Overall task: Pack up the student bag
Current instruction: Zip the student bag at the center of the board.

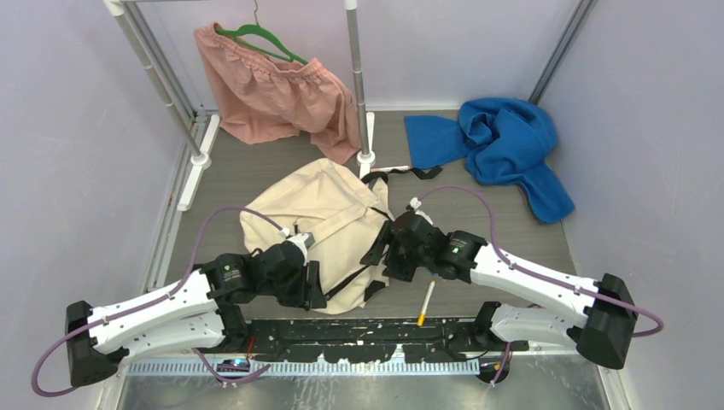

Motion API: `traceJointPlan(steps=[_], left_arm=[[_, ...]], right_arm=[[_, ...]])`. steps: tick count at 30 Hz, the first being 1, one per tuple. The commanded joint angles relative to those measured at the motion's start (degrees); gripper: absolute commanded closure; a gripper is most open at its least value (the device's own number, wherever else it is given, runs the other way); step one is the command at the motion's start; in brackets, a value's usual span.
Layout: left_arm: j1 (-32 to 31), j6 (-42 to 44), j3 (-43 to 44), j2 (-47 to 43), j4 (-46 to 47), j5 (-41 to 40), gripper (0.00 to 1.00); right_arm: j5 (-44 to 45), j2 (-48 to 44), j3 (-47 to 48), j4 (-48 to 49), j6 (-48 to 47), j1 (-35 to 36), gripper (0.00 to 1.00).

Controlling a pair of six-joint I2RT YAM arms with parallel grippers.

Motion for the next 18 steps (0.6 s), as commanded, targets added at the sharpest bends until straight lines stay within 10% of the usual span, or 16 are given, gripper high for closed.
traceJointPlan(steps=[1,18], left_arm=[[0.15,2.01,2.64,-0.43,-1.93,0.22,0.45],[0.21,5.75,3.93,-3.36,-3.81,-2.35,0.4]], right_arm=[[5.15,3.32,3.2,2.61,5.77,2.32,0.31],[9.41,6.1,4.22,1.17,8.4,3.43,0.5]])
